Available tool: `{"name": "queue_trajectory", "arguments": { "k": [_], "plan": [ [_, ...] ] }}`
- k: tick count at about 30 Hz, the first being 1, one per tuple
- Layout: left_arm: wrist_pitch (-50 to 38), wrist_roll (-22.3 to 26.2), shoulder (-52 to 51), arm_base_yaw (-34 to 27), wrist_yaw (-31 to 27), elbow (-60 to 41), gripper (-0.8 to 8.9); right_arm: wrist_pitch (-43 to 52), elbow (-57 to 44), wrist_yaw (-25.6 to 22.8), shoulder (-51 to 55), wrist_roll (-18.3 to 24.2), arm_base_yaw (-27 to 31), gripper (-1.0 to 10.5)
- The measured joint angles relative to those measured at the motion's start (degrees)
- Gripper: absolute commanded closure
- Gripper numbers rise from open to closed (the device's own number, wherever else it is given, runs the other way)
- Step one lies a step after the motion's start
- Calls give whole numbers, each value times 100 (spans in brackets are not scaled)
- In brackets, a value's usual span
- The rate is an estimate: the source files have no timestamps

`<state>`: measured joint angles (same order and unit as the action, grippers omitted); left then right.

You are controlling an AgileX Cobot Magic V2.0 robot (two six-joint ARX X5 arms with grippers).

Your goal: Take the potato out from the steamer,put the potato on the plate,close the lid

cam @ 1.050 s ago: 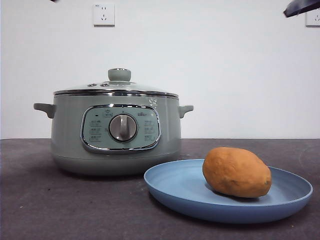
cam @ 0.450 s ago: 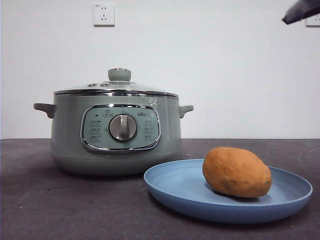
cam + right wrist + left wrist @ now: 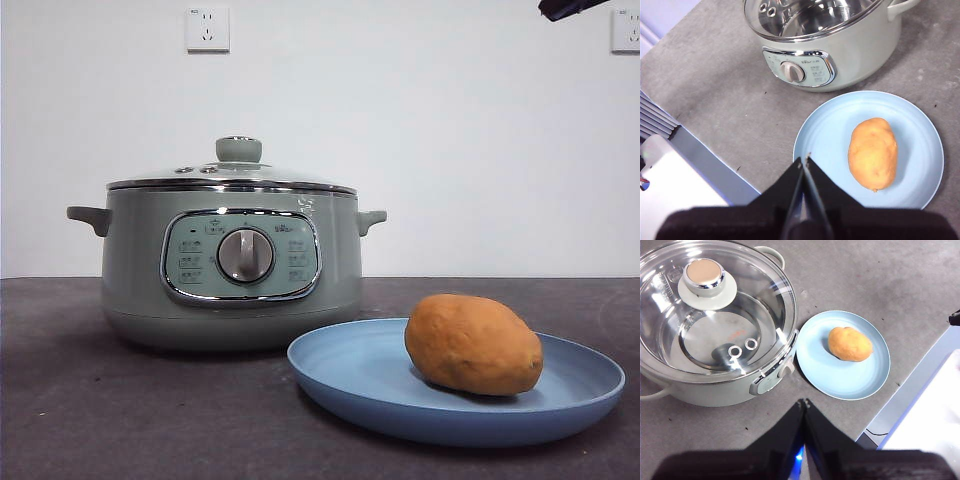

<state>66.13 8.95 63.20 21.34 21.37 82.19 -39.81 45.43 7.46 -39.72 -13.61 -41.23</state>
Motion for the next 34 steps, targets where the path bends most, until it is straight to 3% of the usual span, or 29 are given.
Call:
{"name": "queue_trajectory", "arguments": {
  "k": [13,19,25,34],
  "plan": [
    [-46,0,0,0,-17,0,818,0,0,0,0,-11,0,946],
    [-503,103,-57,-127,-197,-4,817,0,0,0,-2,-11,0,946],
    [-2623,223,-730,-824,46,-411,817,0,0,0,0,-11,0,946],
    [-5711,260,-2452,-1912,98,-3226,817,0,0,0,0,-11,0,946]
  ]
}}
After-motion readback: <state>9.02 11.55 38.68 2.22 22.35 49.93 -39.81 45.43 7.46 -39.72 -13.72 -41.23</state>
